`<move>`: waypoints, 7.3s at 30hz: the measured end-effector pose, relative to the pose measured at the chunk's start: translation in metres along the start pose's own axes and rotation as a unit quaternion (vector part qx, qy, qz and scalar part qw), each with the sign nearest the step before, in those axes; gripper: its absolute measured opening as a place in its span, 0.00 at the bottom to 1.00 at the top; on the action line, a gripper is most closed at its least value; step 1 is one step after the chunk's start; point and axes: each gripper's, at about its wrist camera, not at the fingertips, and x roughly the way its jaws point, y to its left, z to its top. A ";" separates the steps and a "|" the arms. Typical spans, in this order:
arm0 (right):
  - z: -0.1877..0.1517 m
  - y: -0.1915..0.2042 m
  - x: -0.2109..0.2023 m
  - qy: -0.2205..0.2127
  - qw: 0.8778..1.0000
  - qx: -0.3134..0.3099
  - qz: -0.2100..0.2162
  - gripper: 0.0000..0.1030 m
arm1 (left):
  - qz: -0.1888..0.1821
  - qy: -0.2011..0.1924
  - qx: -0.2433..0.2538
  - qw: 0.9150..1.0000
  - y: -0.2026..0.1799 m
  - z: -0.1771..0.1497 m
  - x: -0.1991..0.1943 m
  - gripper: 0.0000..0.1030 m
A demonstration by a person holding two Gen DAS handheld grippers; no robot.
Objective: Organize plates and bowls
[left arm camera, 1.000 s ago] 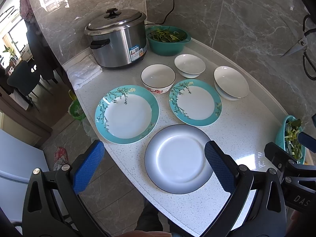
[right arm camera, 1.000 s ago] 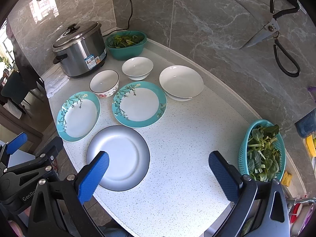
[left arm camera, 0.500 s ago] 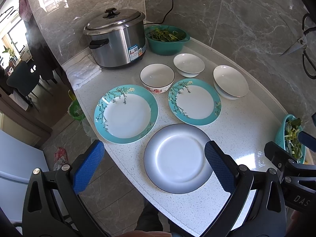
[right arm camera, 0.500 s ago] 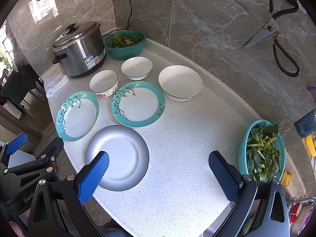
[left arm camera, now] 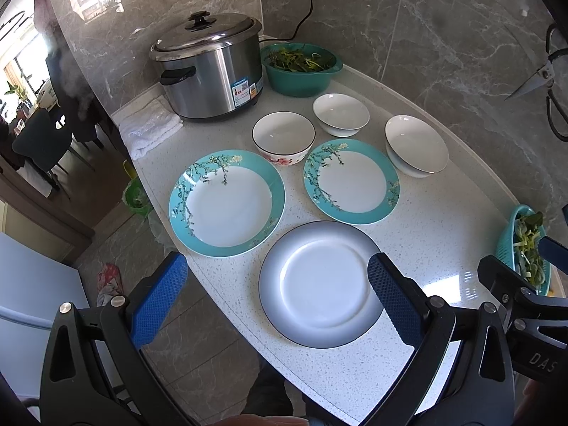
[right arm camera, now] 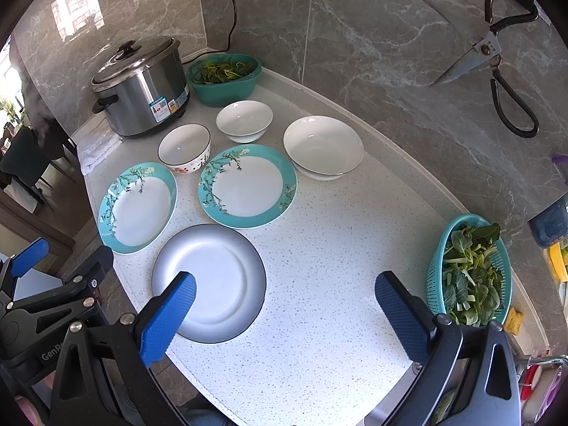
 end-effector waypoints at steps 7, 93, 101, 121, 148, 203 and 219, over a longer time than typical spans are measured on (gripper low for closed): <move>-0.002 -0.001 0.003 0.003 1.000 -0.004 0.000 1.00 | 0.002 0.001 -0.010 1.000 0.000 -0.005 0.006 1.00; -0.073 -0.057 0.243 0.157 0.912 0.132 0.355 0.17 | -0.276 0.187 0.007 0.943 0.074 -0.038 0.271 0.15; -0.079 -0.059 0.239 0.152 0.913 0.153 0.346 0.17 | -0.276 0.193 0.012 0.942 0.063 -0.037 0.272 0.15; -0.115 -0.117 0.177 0.099 0.917 0.234 0.307 0.18 | -0.322 0.190 0.075 0.925 -0.005 -0.026 0.239 0.14; -0.182 -0.167 0.185 0.077 0.924 0.275 0.254 0.21 | -0.306 0.203 0.132 0.921 -0.105 -0.067 0.257 0.17; 0.067 -0.124 0.305 0.055 0.894 0.217 0.388 0.58 | -0.207 0.142 -0.094 0.963 -0.063 0.095 0.343 0.79; 0.071 -0.116 0.311 0.059 0.888 0.210 0.405 0.56 | -0.210 0.142 -0.094 0.963 -0.043 0.108 0.348 0.61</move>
